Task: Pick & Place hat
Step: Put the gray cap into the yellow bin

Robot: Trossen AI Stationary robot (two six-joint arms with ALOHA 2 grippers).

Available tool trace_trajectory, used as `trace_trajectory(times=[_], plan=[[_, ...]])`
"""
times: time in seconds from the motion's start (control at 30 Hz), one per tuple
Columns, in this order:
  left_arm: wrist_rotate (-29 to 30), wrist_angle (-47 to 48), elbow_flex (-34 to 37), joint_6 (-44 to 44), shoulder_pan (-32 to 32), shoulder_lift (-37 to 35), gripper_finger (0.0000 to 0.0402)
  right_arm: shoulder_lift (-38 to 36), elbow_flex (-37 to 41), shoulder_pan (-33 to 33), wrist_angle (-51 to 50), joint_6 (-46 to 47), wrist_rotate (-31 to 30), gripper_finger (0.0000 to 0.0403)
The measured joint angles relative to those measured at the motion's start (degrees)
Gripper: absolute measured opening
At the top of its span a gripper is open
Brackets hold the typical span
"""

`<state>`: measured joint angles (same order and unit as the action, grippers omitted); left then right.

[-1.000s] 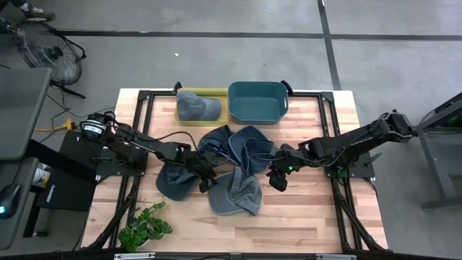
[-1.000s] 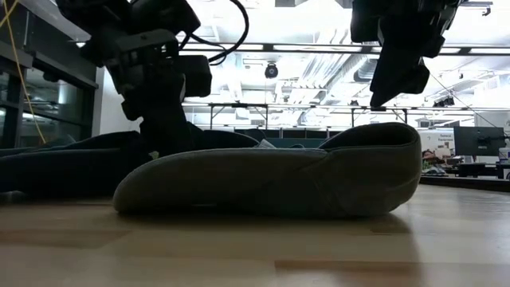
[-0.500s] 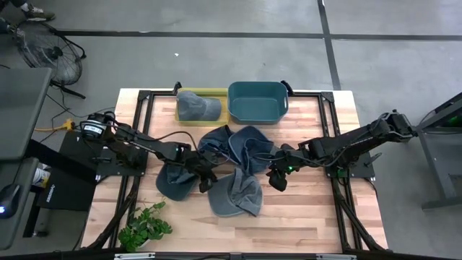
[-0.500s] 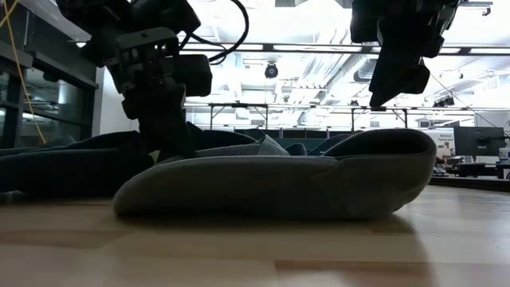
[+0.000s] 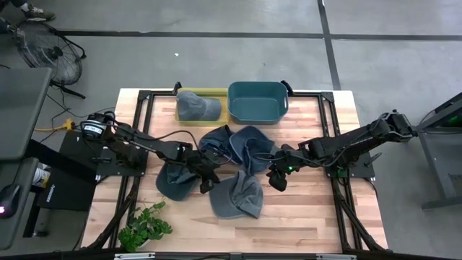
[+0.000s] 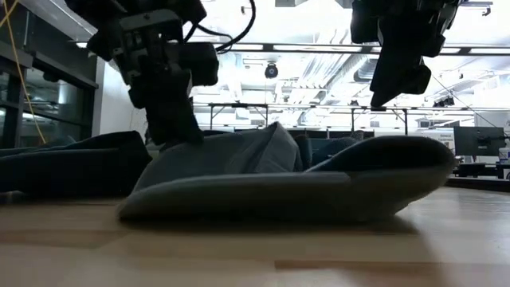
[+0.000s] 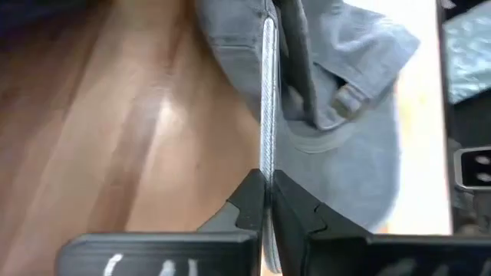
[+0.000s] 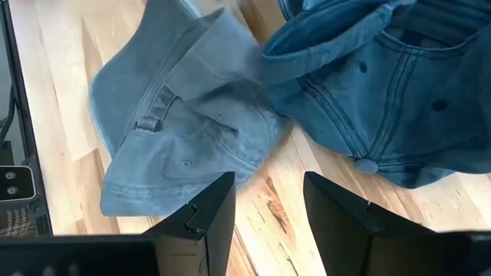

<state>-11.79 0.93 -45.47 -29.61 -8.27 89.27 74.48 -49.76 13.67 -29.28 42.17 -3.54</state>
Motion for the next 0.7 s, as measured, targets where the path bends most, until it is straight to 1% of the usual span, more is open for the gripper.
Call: trace_trajectory(times=[0.1, 0.2, 0.4, 0.5, 0.6, 0.67, 0.7], plan=[[-1.4, 0.0, -1.0, 2.1, 0.0, 0.7, 0.0034, 0.0, 0.0, 0.0, 0.0, 0.0, 0.0, 0.0149], [-1.5, 1.2, -1.6, 4.0, 0.0, 2.1, 0.0067, 0.0, 0.0, 0.0, 0.0, -0.1, 0.0, 0.0149], [-1.9, 1.0, -1.9, 5.4, 0.0, 1.9, 0.0172, 0.0, 0.0, 0.0, -0.1, -0.2, 0.0, 0.0149], [-4.2, 0.3, -1.9, 5.4, 0.0, 1.9, 0.0219, 0.0, 0.0, 0.0, -0.2, -0.2, -0.1, 0.0149], [-4.2, 0.5, -1.9, 5.4, -0.1, 1.9, 0.0246, 0.0, 0.0, 0.0, -0.2, -0.4, -0.4, 0.0149], [-3.9, -0.3, -1.9, 5.4, -0.4, 2.8, 0.0253, 0.0, 0.0, 0.0, -0.3, -0.4, -0.7, 0.0149], [-2.8, -0.5, -1.9, 5.1, -0.4, 3.5, 0.0254, 0.0, 0.0, 0.0, -0.3, -0.4, -0.9, 0.0149]])
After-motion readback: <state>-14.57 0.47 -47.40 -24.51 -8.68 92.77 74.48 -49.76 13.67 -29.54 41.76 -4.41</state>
